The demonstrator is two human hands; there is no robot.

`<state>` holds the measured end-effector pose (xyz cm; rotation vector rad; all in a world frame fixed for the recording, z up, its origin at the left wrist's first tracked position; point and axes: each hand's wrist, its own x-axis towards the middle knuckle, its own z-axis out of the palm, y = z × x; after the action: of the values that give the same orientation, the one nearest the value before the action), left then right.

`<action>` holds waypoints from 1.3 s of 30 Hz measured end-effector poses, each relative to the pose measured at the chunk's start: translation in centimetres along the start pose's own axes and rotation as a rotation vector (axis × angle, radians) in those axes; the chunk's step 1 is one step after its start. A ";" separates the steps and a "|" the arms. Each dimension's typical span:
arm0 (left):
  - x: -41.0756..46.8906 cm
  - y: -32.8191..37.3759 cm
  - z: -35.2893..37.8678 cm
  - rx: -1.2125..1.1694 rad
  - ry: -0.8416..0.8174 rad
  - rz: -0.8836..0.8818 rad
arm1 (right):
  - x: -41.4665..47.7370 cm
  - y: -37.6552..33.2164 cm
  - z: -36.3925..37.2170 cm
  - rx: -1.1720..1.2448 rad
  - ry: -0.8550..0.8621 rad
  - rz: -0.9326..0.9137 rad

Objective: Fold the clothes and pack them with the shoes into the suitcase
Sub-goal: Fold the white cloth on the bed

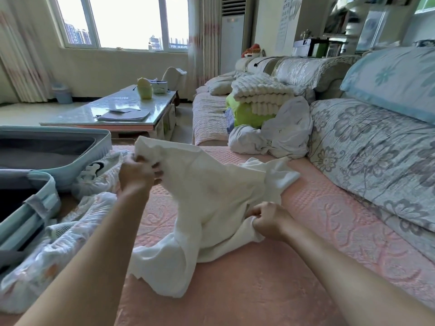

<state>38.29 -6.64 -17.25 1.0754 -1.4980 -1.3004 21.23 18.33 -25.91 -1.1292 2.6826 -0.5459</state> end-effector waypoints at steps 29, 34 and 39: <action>12.7 -9.2 6.7 0.720 -0.011 0.434 | 22.0 -7.1 -2.6 0.083 0.415 0.020; 14.3 -7.3 4.1 0.615 -0.071 0.230 | 22.6 -11.1 -2.4 0.505 0.054 -0.199; 10.2 -7.1 4.2 0.925 -0.451 0.262 | 16.8 -9.3 0.1 0.072 0.061 -0.267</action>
<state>32.05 -16.03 -24.06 1.0941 -2.6159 -0.6556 15.65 0.23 -22.70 -1.4829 2.5533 -0.7235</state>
